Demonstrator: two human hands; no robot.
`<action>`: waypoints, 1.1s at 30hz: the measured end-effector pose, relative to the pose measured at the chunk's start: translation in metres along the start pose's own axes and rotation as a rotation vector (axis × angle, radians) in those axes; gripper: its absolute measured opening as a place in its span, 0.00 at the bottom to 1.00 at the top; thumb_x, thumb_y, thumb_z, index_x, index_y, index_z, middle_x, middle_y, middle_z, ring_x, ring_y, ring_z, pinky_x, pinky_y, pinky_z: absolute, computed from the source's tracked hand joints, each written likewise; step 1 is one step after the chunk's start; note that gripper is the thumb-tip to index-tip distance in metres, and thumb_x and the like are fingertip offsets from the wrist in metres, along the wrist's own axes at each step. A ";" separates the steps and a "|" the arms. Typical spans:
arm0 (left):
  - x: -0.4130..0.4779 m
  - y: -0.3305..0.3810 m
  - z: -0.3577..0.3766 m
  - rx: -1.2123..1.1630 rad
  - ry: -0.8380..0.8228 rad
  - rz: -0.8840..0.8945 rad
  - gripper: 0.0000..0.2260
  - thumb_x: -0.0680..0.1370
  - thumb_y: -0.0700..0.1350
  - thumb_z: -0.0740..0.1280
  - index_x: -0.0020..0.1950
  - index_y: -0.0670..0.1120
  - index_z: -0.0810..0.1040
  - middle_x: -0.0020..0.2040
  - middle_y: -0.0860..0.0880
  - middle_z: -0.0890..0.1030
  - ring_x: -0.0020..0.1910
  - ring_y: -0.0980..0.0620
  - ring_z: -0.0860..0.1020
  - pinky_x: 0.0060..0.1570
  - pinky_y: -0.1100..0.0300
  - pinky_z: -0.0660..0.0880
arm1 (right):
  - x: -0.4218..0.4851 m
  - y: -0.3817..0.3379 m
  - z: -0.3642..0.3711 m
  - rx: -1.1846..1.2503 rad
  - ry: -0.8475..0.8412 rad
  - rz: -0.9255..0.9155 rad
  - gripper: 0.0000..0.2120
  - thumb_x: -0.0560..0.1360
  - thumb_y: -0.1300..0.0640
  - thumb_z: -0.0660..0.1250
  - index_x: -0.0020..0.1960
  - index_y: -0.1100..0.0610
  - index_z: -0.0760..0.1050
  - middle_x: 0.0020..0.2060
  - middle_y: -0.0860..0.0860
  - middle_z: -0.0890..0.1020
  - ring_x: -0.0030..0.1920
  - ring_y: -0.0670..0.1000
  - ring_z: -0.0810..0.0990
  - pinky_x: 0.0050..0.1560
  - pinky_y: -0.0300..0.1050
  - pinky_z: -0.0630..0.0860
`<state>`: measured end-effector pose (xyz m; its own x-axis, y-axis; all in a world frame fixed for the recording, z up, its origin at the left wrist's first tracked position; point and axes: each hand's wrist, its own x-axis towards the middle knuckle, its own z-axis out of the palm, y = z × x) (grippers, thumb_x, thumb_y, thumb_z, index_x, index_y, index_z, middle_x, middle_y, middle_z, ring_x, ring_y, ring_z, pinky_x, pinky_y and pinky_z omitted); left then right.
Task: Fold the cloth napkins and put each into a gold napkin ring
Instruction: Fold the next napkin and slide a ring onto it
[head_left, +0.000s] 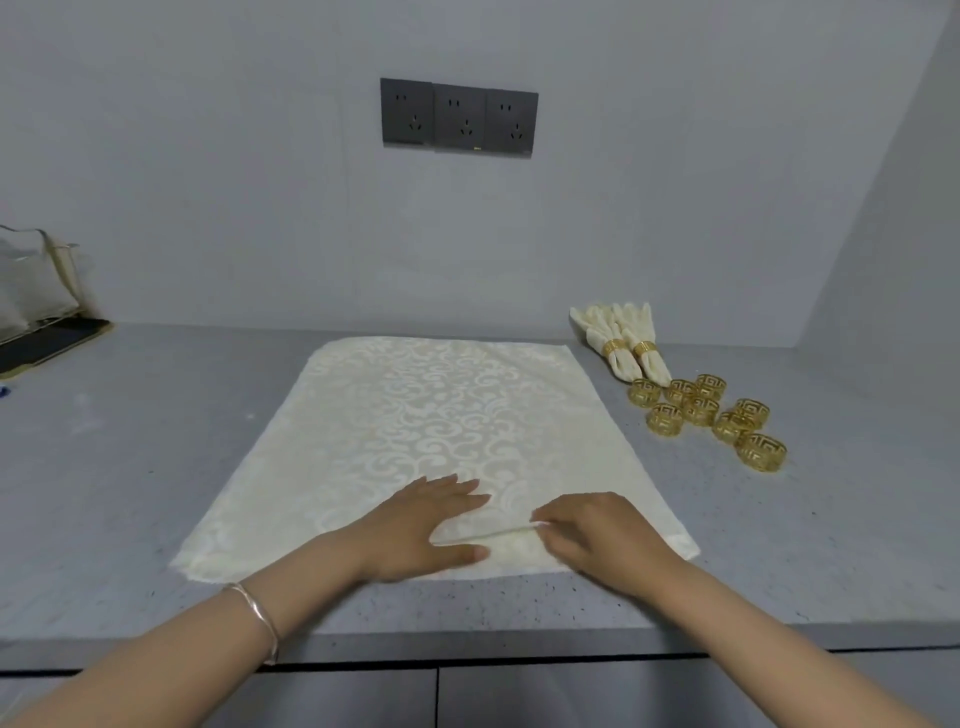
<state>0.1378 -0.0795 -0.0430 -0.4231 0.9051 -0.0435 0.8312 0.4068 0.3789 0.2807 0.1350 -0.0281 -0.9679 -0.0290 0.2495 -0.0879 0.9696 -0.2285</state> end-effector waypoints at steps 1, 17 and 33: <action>-0.002 0.000 -0.002 -0.015 0.006 -0.008 0.30 0.75 0.69 0.57 0.75 0.63 0.57 0.76 0.64 0.53 0.75 0.65 0.47 0.74 0.61 0.44 | 0.001 -0.002 -0.001 0.054 0.030 0.037 0.11 0.78 0.51 0.63 0.56 0.51 0.81 0.51 0.44 0.84 0.50 0.44 0.80 0.51 0.40 0.74; -0.031 -0.050 -0.084 -0.281 0.010 -0.183 0.21 0.78 0.52 0.66 0.28 0.47 0.66 0.27 0.53 0.64 0.27 0.56 0.61 0.34 0.61 0.57 | 0.023 0.052 -0.054 0.359 -0.269 0.149 0.21 0.75 0.42 0.64 0.29 0.55 0.70 0.26 0.48 0.64 0.28 0.44 0.61 0.32 0.38 0.57; 0.031 -0.083 -0.145 -0.245 -0.207 -0.389 0.22 0.77 0.52 0.68 0.24 0.53 0.69 0.24 0.59 0.69 0.26 0.58 0.68 0.32 0.67 0.65 | 0.093 0.099 -0.085 0.323 -0.493 0.472 0.14 0.71 0.37 0.67 0.46 0.47 0.78 0.45 0.37 0.81 0.49 0.43 0.79 0.56 0.40 0.74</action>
<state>0.0034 -0.1033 0.0581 -0.5842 0.7076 -0.3975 0.5062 0.7005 0.5030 0.2019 0.2493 0.0521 -0.9063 0.1926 -0.3763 0.3711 0.7887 -0.4901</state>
